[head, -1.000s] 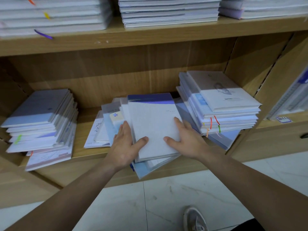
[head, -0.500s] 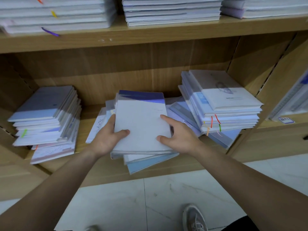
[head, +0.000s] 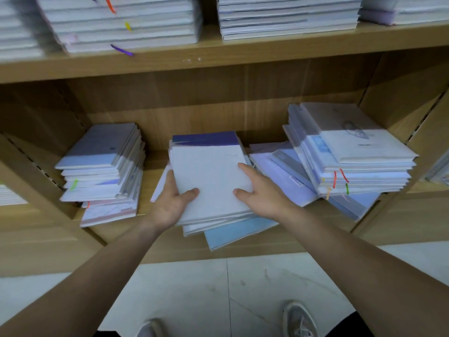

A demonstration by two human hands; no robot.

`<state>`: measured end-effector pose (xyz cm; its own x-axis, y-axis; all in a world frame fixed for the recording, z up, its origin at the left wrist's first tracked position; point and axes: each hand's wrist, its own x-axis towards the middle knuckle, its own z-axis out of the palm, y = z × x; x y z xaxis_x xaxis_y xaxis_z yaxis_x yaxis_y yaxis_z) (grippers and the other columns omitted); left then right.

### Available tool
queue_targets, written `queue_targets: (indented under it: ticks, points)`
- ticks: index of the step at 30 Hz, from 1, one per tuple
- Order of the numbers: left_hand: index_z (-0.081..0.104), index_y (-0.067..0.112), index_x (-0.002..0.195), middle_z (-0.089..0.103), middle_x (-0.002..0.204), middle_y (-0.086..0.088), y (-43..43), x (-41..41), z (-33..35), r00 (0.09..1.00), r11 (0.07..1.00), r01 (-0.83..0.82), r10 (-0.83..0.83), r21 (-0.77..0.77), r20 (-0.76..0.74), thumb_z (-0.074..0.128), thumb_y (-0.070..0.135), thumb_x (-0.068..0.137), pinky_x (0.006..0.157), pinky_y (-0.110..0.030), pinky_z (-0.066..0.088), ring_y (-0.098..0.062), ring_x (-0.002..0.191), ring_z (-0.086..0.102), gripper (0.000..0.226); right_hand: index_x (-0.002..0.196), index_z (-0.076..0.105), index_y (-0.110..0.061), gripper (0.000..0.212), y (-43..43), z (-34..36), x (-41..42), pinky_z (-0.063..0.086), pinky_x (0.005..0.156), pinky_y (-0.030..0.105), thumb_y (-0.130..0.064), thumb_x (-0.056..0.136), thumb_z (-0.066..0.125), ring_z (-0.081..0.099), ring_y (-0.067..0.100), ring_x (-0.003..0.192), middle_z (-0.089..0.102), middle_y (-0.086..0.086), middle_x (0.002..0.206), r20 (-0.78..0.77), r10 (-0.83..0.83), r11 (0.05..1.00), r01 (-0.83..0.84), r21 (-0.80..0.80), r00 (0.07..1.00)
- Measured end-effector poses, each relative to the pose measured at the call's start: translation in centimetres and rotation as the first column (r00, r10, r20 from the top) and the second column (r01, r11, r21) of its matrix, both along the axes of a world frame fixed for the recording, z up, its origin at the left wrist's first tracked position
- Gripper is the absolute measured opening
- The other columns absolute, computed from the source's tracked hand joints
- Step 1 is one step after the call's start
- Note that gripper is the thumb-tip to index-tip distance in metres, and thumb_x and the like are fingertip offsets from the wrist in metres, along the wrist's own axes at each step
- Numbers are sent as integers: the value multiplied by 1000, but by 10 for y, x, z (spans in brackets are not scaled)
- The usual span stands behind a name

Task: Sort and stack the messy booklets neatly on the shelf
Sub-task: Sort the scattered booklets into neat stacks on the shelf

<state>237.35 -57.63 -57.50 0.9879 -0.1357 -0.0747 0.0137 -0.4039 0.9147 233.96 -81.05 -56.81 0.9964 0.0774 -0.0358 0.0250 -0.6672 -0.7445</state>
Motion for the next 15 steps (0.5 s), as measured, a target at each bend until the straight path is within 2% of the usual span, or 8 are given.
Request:
queue_targets:
  ticks: [2,4,5,7,9,11,12,15]
  points:
    - [31,28,133,55,125,7,-5,1,-3,1000,1000,-2,2,-26,11,65,11,93,84,-15,49,-6,108,57,55,157,22,-27,67,1,1,2,37,106,28,-30,100,57,40,14,137,37,-9,154,20,-20,1000,20,12,1000]
    - [32,30,130,56,118,13,-9,-1,-4,999,1000,16,-15,-21,30,65,11,93,75,-7,47,2,101,56,54,157,21,-25,67,-1,0,4,32,102,22,-30,100,56,38,14,138,36,-7,155,25,-34,999,34,-4,999]
    - [33,31,130,56,117,15,-9,0,-5,999,1000,24,-24,-6,34,65,13,93,77,-8,47,3,101,56,53,157,21,-24,67,-1,0,5,30,101,21,-30,100,56,37,14,139,34,-5,156,26,-36,999,37,-23,999]
    - [35,35,130,59,120,15,-10,3,-6,999,1000,11,-11,22,30,65,22,94,86,-20,49,-2,104,58,48,158,19,-23,67,-3,-3,6,29,101,22,-32,101,54,36,16,140,32,-3,157,13,-34,999,35,-42,999]
    - [37,41,128,60,124,12,-10,6,-6,999,997,-18,16,77,36,63,38,93,93,-33,47,-12,109,59,43,159,16,-23,70,-5,-6,7,30,108,26,-36,101,53,32,17,144,27,-3,160,-4,-33,999,32,-36,999]
    - [36,48,126,59,126,8,-8,8,-5,999,994,-46,45,101,15,61,58,85,98,-42,49,-18,111,59,49,159,15,-23,71,-6,-6,9,29,115,32,-38,101,53,29,17,146,24,-4,162,-1,-35,999,35,-30,999]
    - [35,50,126,60,126,8,-6,8,-4,999,995,-45,45,91,4,61,61,84,98,-44,51,-19,111,60,51,159,17,-23,72,-5,-6,11,29,117,34,-39,100,55,29,17,146,24,-5,162,5,-40,999,41,-24,999]
    - [39,46,133,63,125,14,0,7,-4,1000,1000,-1,1,29,8,66,48,90,97,-44,53,-16,110,64,51,158,23,-23,73,0,-7,12,30,116,31,-40,98,59,30,15,145,27,-6,161,40,-61,998,62,-18,997]
